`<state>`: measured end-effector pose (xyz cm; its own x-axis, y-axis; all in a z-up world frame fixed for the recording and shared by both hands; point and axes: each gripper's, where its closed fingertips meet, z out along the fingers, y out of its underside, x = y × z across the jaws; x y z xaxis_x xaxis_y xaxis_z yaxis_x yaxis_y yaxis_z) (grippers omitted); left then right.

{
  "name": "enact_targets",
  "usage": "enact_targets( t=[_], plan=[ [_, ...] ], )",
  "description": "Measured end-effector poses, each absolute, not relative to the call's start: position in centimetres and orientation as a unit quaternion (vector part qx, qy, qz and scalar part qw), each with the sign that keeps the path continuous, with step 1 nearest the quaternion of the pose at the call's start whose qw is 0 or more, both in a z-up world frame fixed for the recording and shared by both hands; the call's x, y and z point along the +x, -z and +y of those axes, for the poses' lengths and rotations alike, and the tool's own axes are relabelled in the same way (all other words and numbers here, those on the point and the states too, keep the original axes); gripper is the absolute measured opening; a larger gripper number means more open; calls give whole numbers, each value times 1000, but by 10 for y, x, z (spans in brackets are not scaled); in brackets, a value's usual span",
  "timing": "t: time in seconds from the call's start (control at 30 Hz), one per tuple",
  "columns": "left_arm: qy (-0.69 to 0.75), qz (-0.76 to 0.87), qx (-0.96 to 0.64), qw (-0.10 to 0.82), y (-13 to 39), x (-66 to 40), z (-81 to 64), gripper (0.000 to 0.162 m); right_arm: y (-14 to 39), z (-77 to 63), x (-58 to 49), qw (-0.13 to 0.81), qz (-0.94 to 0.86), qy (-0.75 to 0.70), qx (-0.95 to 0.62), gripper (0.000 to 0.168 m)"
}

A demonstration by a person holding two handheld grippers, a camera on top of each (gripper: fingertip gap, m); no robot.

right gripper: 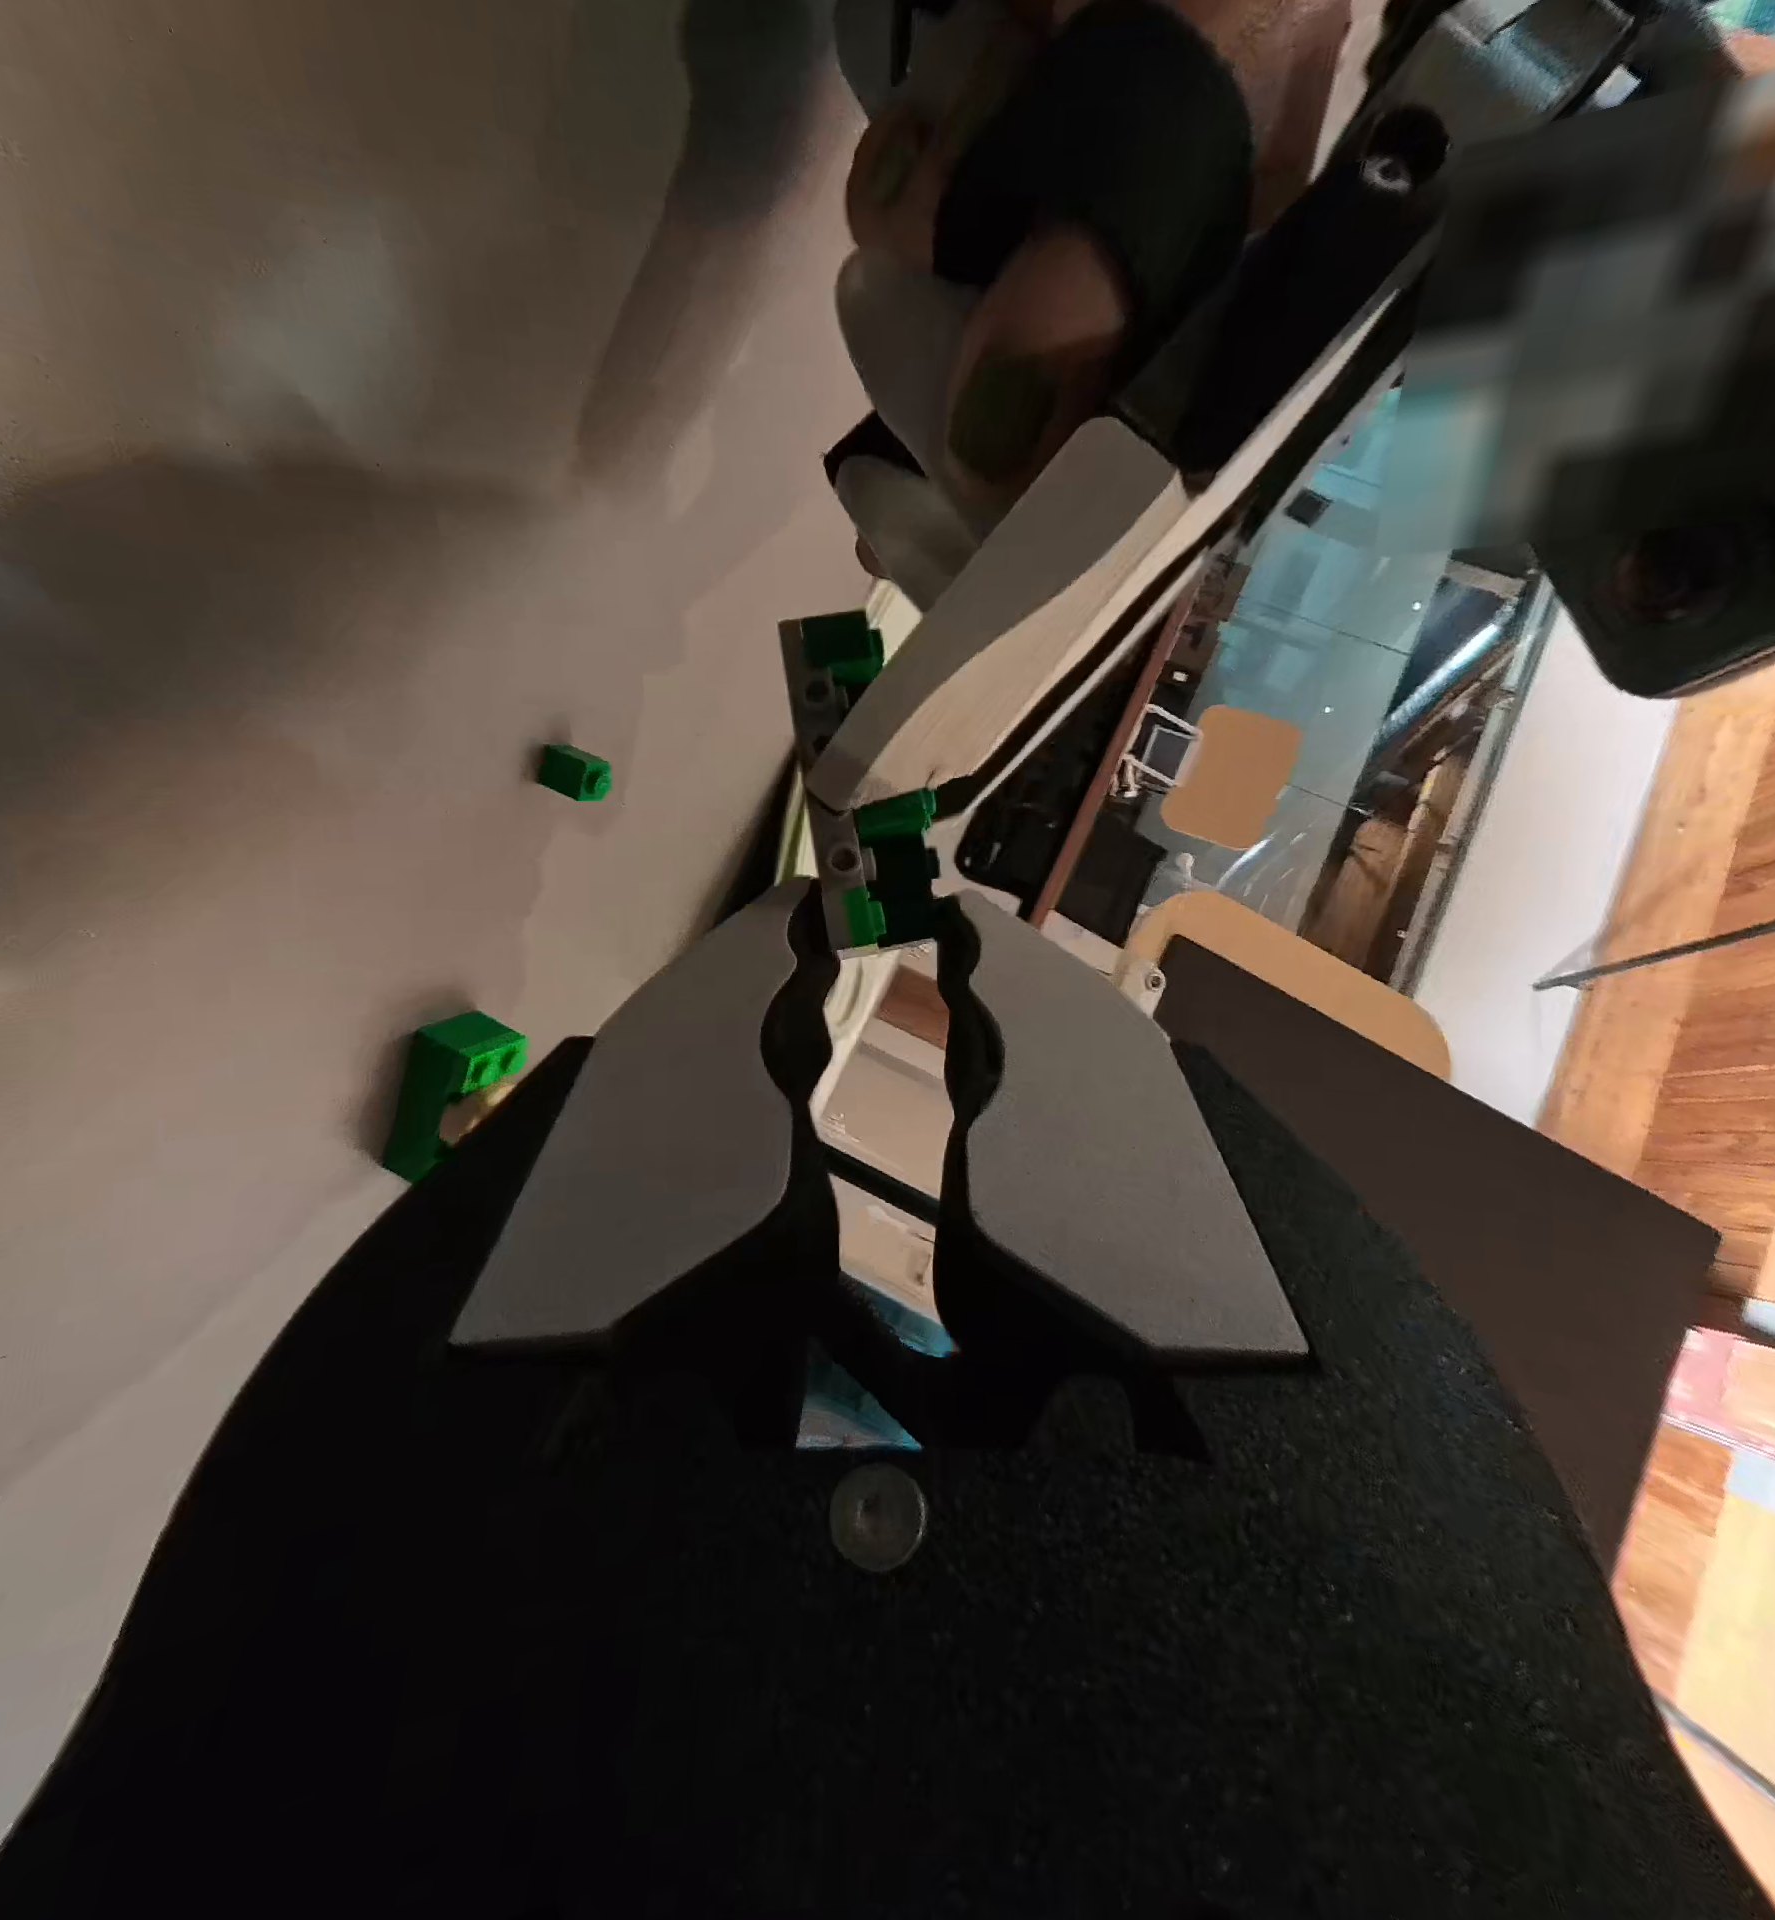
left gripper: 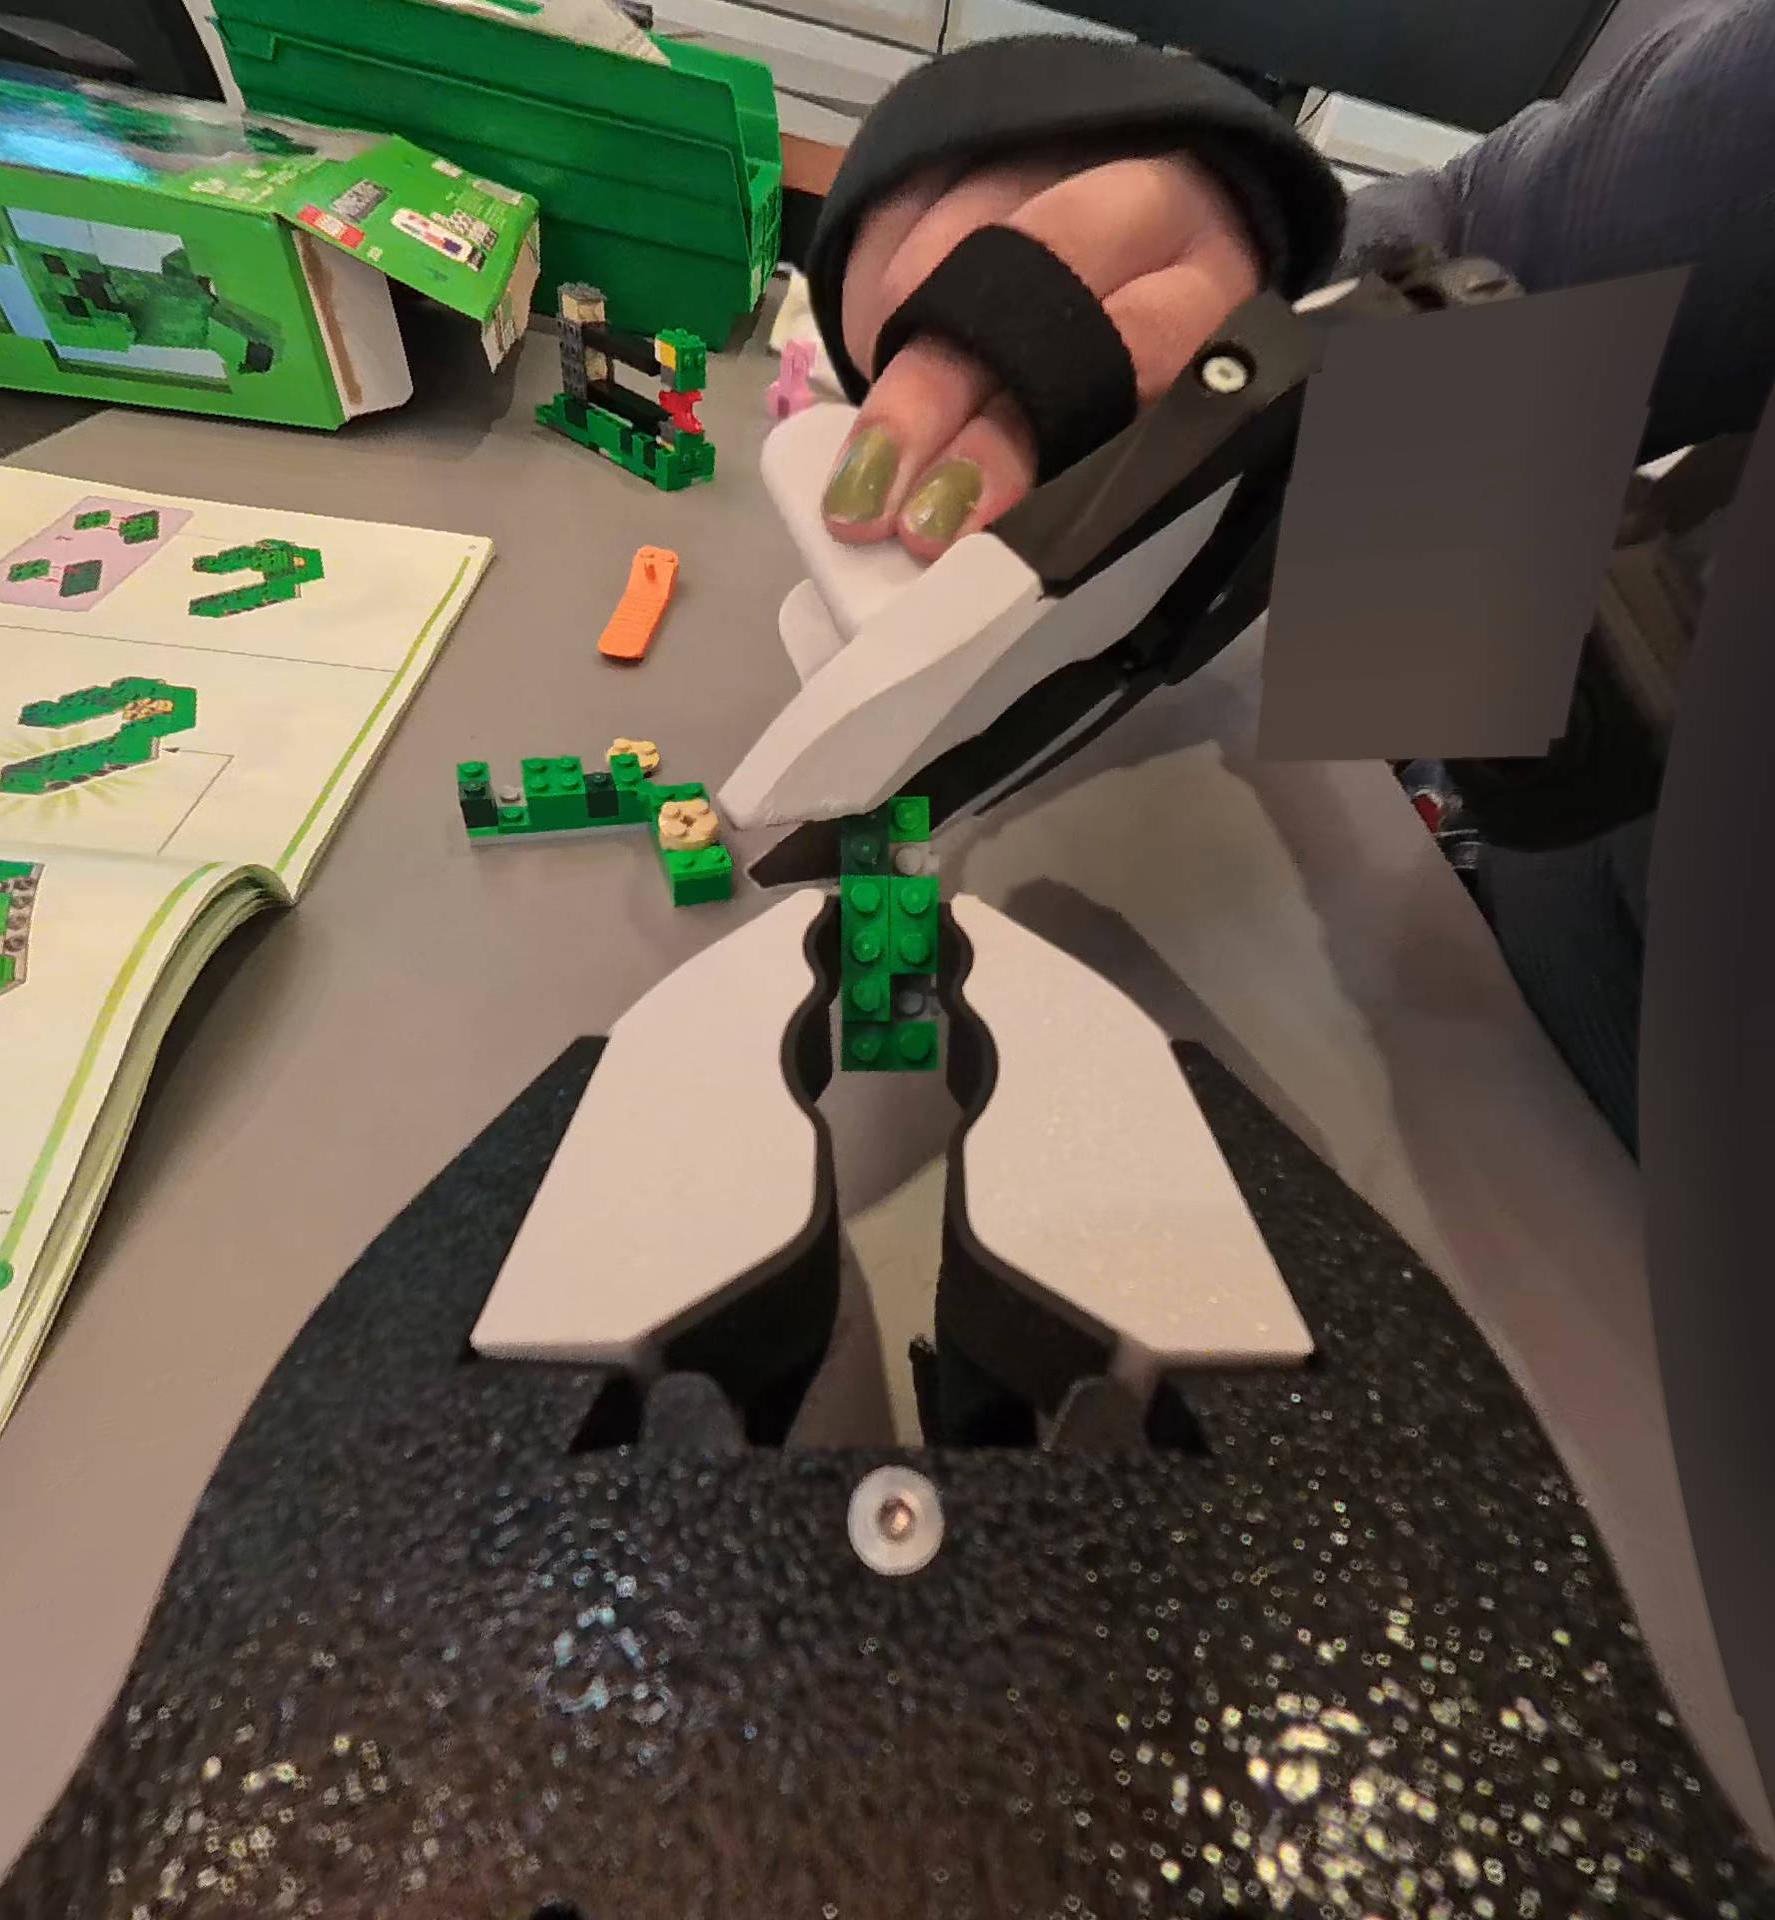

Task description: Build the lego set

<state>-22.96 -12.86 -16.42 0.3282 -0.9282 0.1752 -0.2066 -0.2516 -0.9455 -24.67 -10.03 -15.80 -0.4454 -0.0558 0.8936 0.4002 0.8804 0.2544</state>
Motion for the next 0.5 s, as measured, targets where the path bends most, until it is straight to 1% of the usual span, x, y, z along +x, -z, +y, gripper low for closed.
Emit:
enact_targets(
  t=[0.07, 0.17, 0.2, 0.23, 0.3, 0.37, 0.43, 0.5],
  plan=[
    [396, 420, -686, 442, 168, -229, -128, 17, 163, -100, -247, 511, -827, 201, -119, 19],
    [390, 410, -690, 451, 166, -236, -124, 16, 162, -96, -246, 520, -819, 145, -194, 23],
    [365, 407, -701, 459, 169, -246, -118, 17, 162, -90, -243, 514, -816, 125, -234, 34],
    [330, 400, -716, 468, 172, -259, -111, 17, 166, -84, -238, 500, -810, 93, -292, 41],
    [265, 386, -740, 482, 177, -286, -99, 16, 183, -85, -229, 434, -797, -25, -419, 38],
    [242, 372, -746, 497, 175, -301, -94, 16, 196, -97, -228, 372, -763, -141, -509, 35],
    [237, 367, -745, 504, 173, -306, -93, 16, 203, -95, -230, 352, -720, -178, -571, 26],
    [221, 373, -747, 504, 175, -305, -92, 16, 213, -93, -232, 320, -676, -195, -635, 21]
  ],
)
